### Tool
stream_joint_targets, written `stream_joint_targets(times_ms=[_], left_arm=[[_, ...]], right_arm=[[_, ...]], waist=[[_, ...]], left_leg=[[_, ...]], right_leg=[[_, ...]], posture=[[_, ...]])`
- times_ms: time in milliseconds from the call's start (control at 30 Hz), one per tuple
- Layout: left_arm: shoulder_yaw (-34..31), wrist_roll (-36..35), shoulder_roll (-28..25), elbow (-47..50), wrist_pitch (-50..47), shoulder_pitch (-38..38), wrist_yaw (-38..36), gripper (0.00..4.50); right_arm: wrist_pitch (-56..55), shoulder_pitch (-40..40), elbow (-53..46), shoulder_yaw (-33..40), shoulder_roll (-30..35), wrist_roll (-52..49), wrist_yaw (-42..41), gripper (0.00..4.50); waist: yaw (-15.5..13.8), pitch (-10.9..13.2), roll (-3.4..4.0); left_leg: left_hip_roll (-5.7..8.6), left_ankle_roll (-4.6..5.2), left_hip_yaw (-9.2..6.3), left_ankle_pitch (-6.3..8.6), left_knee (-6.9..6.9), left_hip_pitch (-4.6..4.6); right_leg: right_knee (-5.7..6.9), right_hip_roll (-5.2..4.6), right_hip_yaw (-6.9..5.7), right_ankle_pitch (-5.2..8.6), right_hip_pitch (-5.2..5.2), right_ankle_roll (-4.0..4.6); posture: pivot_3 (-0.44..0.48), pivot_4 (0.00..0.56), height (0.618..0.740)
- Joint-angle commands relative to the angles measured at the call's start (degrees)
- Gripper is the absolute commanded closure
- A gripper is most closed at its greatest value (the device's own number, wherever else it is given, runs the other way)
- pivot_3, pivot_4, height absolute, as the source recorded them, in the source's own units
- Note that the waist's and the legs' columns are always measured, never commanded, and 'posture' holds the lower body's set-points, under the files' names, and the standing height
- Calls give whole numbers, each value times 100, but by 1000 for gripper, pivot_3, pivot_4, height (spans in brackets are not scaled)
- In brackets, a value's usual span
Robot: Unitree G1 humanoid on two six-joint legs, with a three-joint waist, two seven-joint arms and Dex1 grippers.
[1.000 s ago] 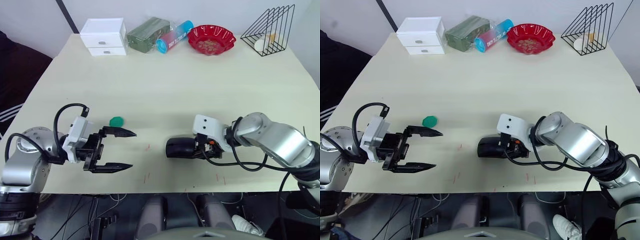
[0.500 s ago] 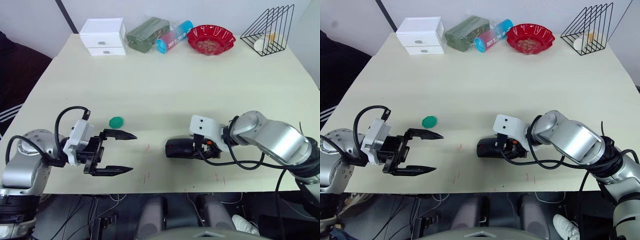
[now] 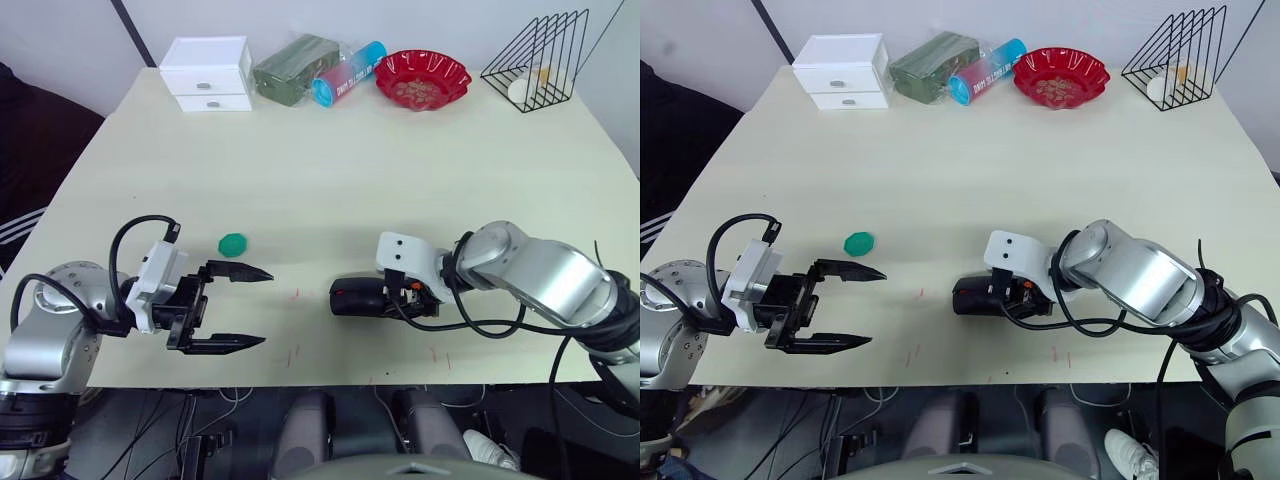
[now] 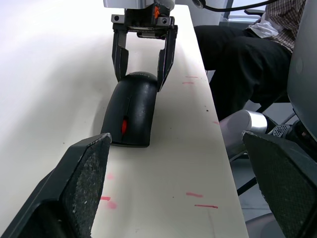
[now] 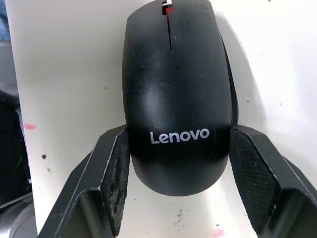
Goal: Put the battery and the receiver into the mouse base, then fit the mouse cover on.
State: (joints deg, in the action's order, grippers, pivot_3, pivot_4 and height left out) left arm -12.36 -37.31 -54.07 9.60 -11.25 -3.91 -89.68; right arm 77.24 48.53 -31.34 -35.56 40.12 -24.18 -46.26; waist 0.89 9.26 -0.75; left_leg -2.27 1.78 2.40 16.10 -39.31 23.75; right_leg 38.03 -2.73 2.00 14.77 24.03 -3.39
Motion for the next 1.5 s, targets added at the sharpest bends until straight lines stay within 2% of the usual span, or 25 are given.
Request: stream_joint_targets(times_ms=[33,1000,1133,1167,1500], left_arm=[[-97,-61,2,157,123,40,-100,0],[-149,-72,-8,125,240,165,-96,0],[-140,-69,-11,102,238,141,-104,0],[-138,-64,-10,97,240,135,-101,0],[-108,-41,9,55,261,83,-96,0]], right_arm=[[-23,47,-33,-70,21,-8,13,1736],[-360,29,177,-242,95,161,-71,1736],[-430,29,185,-255,110,190,-92,291],[-435,24,189,-255,111,198,-85,124],[-465,32,170,-227,119,195,-118,124]], waist=[[0,0,0],[0,0,0],[0,0,0],[0,0,0],[-1,0,-1]], left_leg=[[0,0,0,0,0,0],[0,0,-1,0,-1,-1],[0,0,-1,0,-1,0],[0,0,-1,0,-1,0],[0,0,-1,0,-1,0]], right_leg=[[0,0,0,0,0,0],[2,0,-1,0,0,0],[2,0,-1,0,0,0],[2,-1,-1,0,0,0],[2,0,-1,0,0,0]], posture=[[0,150,740],[0,150,740],[0,150,740],[0,150,740],[0,150,740]])
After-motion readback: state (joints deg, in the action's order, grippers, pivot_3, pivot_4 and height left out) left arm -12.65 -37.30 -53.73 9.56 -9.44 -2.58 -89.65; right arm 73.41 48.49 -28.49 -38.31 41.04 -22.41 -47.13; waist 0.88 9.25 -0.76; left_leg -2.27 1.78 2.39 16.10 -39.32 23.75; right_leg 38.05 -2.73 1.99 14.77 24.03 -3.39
